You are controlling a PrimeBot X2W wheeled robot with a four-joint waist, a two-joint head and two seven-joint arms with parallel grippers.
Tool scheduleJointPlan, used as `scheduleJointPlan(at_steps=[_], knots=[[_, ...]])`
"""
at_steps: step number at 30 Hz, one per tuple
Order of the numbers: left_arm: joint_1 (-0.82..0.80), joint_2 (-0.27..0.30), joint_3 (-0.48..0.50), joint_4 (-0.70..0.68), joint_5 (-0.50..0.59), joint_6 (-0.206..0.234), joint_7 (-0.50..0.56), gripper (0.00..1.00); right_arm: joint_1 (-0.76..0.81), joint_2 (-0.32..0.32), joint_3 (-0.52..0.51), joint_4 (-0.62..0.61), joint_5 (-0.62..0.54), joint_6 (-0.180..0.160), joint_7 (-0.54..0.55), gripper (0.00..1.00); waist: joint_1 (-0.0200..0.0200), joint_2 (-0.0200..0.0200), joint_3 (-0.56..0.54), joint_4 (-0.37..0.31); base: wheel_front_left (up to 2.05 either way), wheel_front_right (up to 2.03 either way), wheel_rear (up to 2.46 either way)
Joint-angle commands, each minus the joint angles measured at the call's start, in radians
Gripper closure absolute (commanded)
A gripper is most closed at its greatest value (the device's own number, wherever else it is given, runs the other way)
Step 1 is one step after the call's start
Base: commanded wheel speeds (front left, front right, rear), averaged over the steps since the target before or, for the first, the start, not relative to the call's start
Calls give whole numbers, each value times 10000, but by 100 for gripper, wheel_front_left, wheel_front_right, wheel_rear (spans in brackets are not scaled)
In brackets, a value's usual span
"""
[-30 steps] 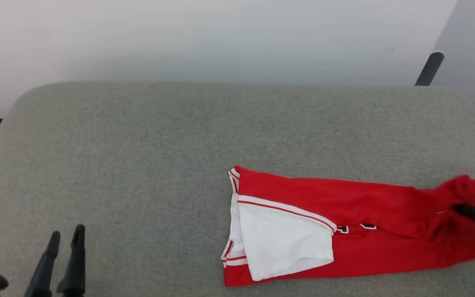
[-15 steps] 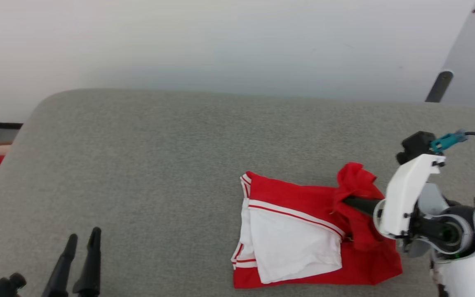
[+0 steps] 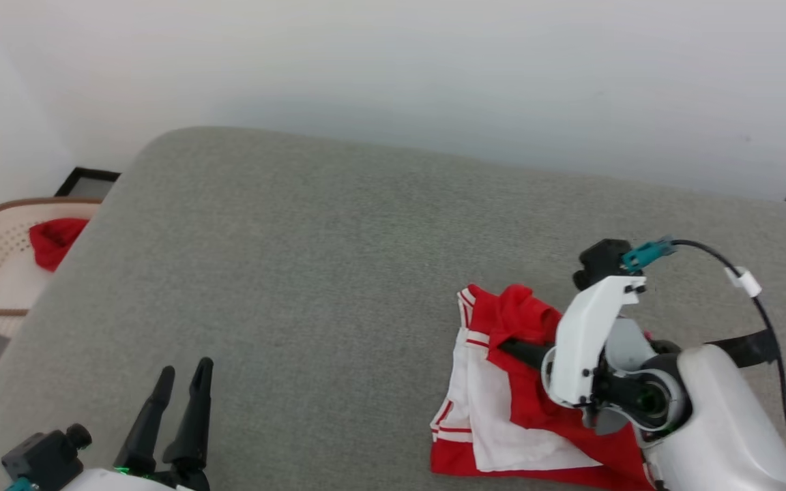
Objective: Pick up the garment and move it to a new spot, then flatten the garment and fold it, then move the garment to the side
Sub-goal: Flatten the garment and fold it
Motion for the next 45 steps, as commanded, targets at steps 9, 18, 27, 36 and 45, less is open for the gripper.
scheduleJointPlan(at_steps=[9,18,27,36,45], knots=[[-168,-11,-37,268,-1,-106,-146,0,-719,10,796,1381,76,-3,-1115,0,0,-1,90,180,0,0,0],[32,108,136,272,64,-93,-252,0,-1205,11,1061,1457,361,-5,-1402,0,0,-1,2,-443,0,0,0],[379,342,468,-42,211,79,-312,0,-930,-388,462,188,-14,-5,-2094,0,0,-1,-202,-1583,0,0,0],[690,517,658,-325,430,166,-360,0,-62,-1931,807,-1607,-668,-5,-4152,0,0,-1,-312,-2539,0,0,0],[944,618,912,-302,1035,154,-439,0,1094,-3647,1366,-2011,-1714,-4,-7564,0,0,-1,-490,-3209,0,0,0]])
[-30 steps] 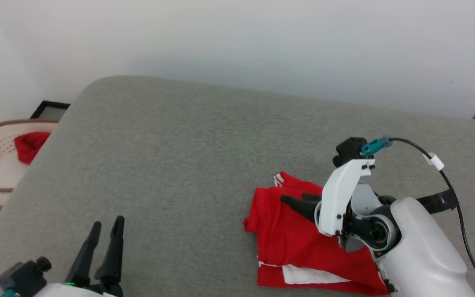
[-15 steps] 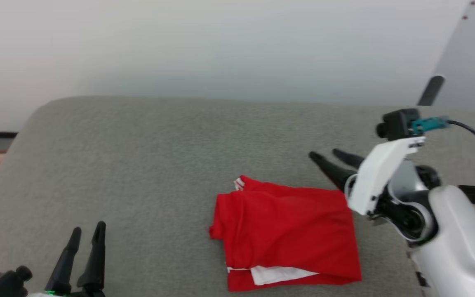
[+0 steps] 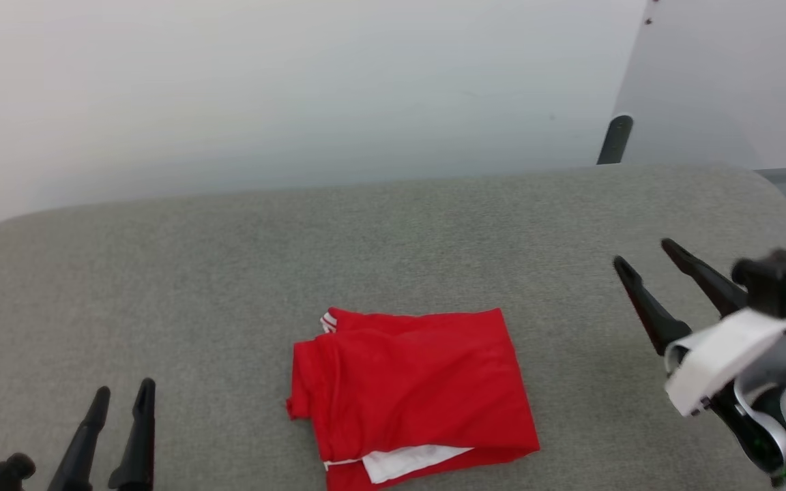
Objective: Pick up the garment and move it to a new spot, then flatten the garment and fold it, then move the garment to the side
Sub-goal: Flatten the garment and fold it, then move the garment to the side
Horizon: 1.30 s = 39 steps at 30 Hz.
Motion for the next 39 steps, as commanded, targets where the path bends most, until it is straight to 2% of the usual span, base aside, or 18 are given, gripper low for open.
scheduleJointPlan(at_steps=[1,8,17,30,39], knots=[[118,3,69,26,91,-45,-41,0,178,-71,10,57,-137,-4,-296,0,0,0,-135,-190,0,0,0],[433,-223,798,84,634,-202,-71,0,1091,-304,-474,808,-626,-5,-1936,0,0,0,-341,-241,0,0,0],[775,-349,1481,266,1220,-375,-67,0,2025,-228,-1370,1240,-1002,-5,-2784,0,0,0,-576,-18,0,0,0],[878,-478,1620,239,1435,-430,-68,0,2665,58,-1968,969,-1361,-5,-2691,0,0,0,-634,99,0,0,0],[689,-191,1357,302,1663,-432,-69,0,2664,160,-1791,787,-1279,-5,-2315,0,0,0,-558,534,0,0,0]])
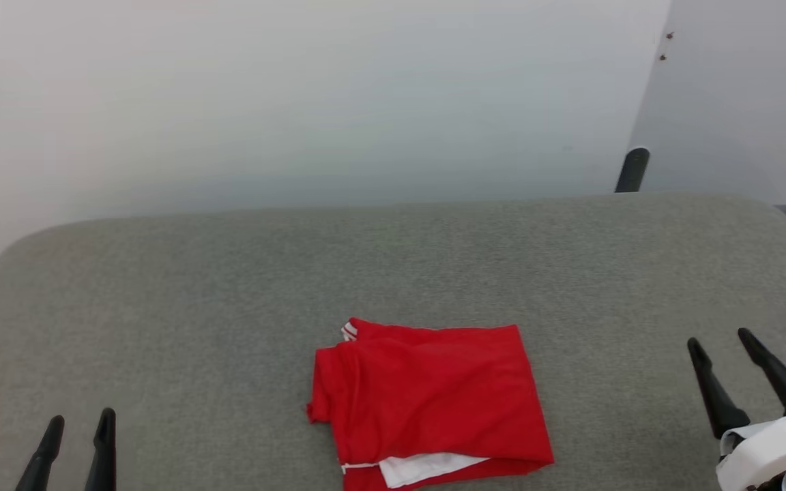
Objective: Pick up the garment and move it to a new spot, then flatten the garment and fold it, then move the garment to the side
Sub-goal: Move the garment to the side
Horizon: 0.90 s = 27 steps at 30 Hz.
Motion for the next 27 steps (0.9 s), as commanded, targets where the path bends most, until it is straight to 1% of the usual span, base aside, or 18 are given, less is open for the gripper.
scheduleJointPlan(at_steps=[1,9,14,17,22,23,27], knots=[[-80,98,-47,77,182,-37,-30,0,13,36,120,-28,72,-7,97,0,0,-1,62,266,0,0,0],[-480,225,-537,231,442,-38,-25,0,-434,205,802,148,716,-7,1127,0,0,-1,323,1397,0,0,0],[-799,109,-919,274,370,-39,-19,0,-696,150,1206,521,1086,-7,2119,0,0,-1,516,2159,0,0,0],[-1006,31,-1195,308,302,-39,-20,0,-888,124,1245,828,1208,-7,2896,0,0,-1,771,2505,0,0,0],[-1407,-128,-1565,379,227,-39,-25,0,-1221,152,1268,1203,1455,-7,4352,0,0,-1,1297,2872,0,0,0],[-1407,-128,-1565,379,227,-39,-25,0,-1221,152,1268,1203,1455,-7,4352,0,0,-1,1297,2872,0,0,0],[-1708,-224,-1757,444,132,-39,-28,0,-1547,240,1147,1513,1396,-7,5419,0,0,-1,1635,3011,0,0,0]])
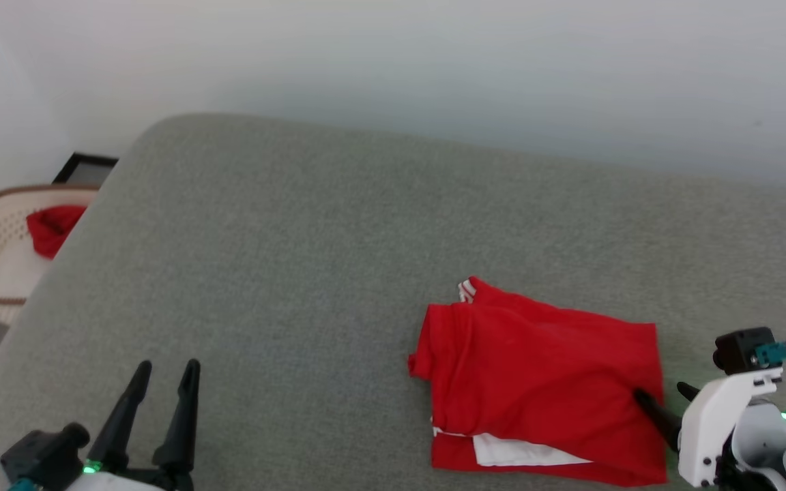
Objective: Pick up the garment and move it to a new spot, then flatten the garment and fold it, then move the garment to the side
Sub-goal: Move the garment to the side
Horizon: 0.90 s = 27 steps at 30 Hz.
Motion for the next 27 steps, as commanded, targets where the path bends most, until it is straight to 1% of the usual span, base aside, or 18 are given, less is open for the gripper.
scheduleJointPlan(at_steps=[1,6,9,10,11,18,27], knots=[[-151,-35,-11,-6,-56,-39,-31,0,-161,89,-107,39,-5,-7,103,0,0,-1,411,309,0,0,0],[-428,-119,-203,64,-159,-39,-32,0,-431,513,-331,512,-51,-7,1087,0,0,-1,642,432,0,0,0],[-509,-165,-246,139,-241,-40,-31,0,-466,841,-246,712,97,1,1667,0,0,-1,703,480,0,0,0],[-535,-170,-249,143,-252,-40,-31,0,-477,935,-159,751,235,10,1936,65,0,-1,717,490,0,0,0],[-540,-191,-232,157,-271,-40,-31,0,-505,966,-112,713,321,25,2176,100,0,-1,743,495,0,0,0],[-446,-199,-118,222,-299,-40,-32,0,-844,820,-293,445,430,11,2450,100,0,-1,655,389,0,0,0],[-138,-131,97,167,-259,-40,-32,0,-1169,376,-310,-280,433,-2,2609,100,0,-1,185,-161,0,0,0]])
